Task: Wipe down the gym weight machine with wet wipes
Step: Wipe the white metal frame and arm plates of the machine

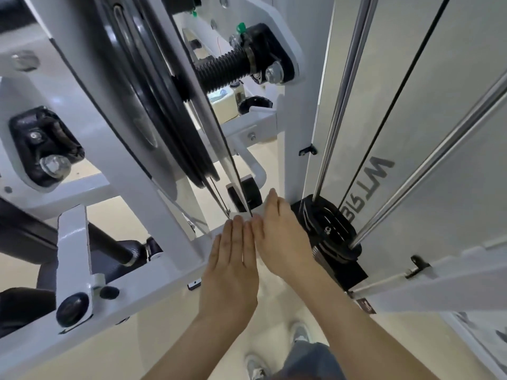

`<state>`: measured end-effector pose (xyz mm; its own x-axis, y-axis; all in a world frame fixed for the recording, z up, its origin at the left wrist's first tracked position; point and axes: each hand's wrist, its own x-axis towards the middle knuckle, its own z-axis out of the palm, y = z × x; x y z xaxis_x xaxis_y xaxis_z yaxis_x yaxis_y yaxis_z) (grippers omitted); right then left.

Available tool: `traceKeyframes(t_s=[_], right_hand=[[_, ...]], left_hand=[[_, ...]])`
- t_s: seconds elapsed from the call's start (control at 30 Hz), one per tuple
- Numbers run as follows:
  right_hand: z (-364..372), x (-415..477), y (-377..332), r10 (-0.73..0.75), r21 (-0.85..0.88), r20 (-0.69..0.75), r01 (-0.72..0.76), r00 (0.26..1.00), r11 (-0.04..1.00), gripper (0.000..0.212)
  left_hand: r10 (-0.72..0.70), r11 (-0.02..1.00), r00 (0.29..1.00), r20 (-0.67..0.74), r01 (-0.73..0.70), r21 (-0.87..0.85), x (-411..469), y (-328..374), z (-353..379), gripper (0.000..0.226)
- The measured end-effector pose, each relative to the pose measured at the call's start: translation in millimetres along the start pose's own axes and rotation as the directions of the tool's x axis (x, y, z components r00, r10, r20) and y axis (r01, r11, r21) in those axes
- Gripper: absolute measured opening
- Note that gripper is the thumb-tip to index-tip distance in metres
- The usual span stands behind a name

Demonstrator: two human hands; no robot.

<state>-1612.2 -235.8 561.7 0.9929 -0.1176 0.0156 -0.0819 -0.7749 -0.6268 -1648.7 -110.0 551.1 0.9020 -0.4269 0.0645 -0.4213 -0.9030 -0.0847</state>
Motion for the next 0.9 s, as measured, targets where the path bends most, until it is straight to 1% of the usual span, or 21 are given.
traceKeyframes(t_s=[0.03, 0.07, 0.13, 0.17, 0.2, 0.23, 0.37, 0.4, 0.47, 0.5, 0.53, 0.57, 0.6, 0.63, 0.67, 0.73, 0.77, 0.83, 0.87, 0.9], right_hand=[[-3, 6, 4, 0.002, 0.020, 0.055, -0.003, 0.998, 1.000, 0.058], [-7, 11, 10, 0.028, 0.096, 0.102, -0.038, 0.994, 0.995, 0.053], [-16, 22, 20, 0.115, 0.320, 0.153, -0.159, 0.982, 0.934, 0.040], [-20, 29, 23, 0.150, 0.397, 0.176, -0.209, 0.973, 0.893, 0.036], [-22, 36, 24, 0.159, 0.423, 0.191, -0.228, 0.969, 0.877, 0.038], [-23, 41, 25, 0.150, 0.415, 0.194, -0.220, 0.969, 0.883, 0.041], [-23, 45, 28, 0.095, 0.355, 0.138, -0.139, 0.986, 0.924, 0.040], [-22, 48, 29, 0.100, 0.353, 0.128, -0.139, 0.987, 0.925, 0.039], [-22, 57, 33, 0.155, 0.377, 0.097, -0.180, 0.983, 0.909, 0.040], [-23, 65, 36, 0.213, 0.442, 0.077, -0.225, 0.974, 0.868, 0.042], [-27, 77, 38, 0.297, 0.532, 0.077, -0.291, 0.952, 0.795, 0.043], [-34, 88, 37, 0.383, 0.648, 0.124, -0.367, 0.915, 0.668, 0.044], [-37, 100, 37, 0.428, 0.732, 0.187, -0.416, 0.884, 0.540, 0.040], [-38, 114, 35, 0.445, 0.776, 0.232, -0.440, 0.865, 0.452, 0.035], [-38, 127, 31, 0.422, 0.753, 0.236, -0.439, 0.876, 0.491, 0.031], [-28, 143, 20, 0.316, 0.569, 0.232, -0.392, 0.920, 0.723, 0.033], [-19, 147, 14, 0.261, 0.512, 0.256, -0.359, 0.931, 0.780, 0.034], [-3, 150, 10, 0.153, 0.407, 0.363, -0.304, 0.919, 0.861, 0.020], [2, 152, 9, 0.127, 0.315, 0.412, -0.272, 0.902, 0.909, 0.019], [6, 155, 11, 0.141, 0.242, 0.445, -0.271, 0.884, 0.932, 0.027]], left_hand=[[-0.007, 1.000, 1.000, 0.007, 0.007, 0.026, 5, 6, 0, 0.074], [-0.002, 0.999, 1.000, -0.016, 0.003, 0.043, 12, 14, 1, 0.075], [0.013, 0.999, 0.998, -0.061, -0.011, 0.035, 25, 28, 4, 0.074], [0.018, 1.000, 0.997, -0.073, -0.016, 0.026, 29, 33, 5, 0.074], [0.020, 1.000, 0.997, -0.076, -0.018, 0.016, 31, 35, 4, 0.074], [0.024, 1.000, 0.997, -0.076, -0.024, 0.005, 32, 33, 3, 0.073], [0.049, 0.992, 0.997, -0.063, -0.056, -0.111, 19, 27, -8, 0.073], [0.047, 0.990, 0.998, -0.049, -0.053, -0.129, 21, 30, -12, 0.072], [0.049, 0.986, 0.998, -0.044, -0.056, -0.160, 33, 41, -20, 0.066], [0.043, 0.984, 0.998, -0.052, -0.051, -0.168, 41, 46, -23, 0.063], [0.035, 0.985, 0.997, -0.062, -0.044, -0.167, 51, 50, -27, 0.062], [0.025, 0.987, 0.997, -0.079, -0.038, -0.157, 61, 52, -30, 0.060], [0.013, 0.989, 0.995, -0.097, -0.027, -0.145, 69, 52, -34, 0.057], [-0.002, 0.991, 0.993, -0.114, -0.013, -0.132, 76, 50, -36, 0.057], [-0.023, 0.993, 0.993, -0.119, 0.008, -0.122, 82, 47, -36, 0.058], [-0.052, 0.993, 0.992, -0.114, 0.040, -0.112, 88, 44, -34, 0.057], [-0.050, 0.992, 0.993, -0.105, 0.038, -0.116, 89, 43, -33, 0.054], [-0.026, 0.993, 0.994, -0.110, 0.013, -0.117, 90, 39, -28, 0.045], [-0.005, 0.994, 0.991, -0.133, -0.009, -0.111, 89, 38, -24, 0.040], [0.014, 0.994, 0.987, -0.161, -0.032, -0.109, 88, 36, -20, 0.034]])
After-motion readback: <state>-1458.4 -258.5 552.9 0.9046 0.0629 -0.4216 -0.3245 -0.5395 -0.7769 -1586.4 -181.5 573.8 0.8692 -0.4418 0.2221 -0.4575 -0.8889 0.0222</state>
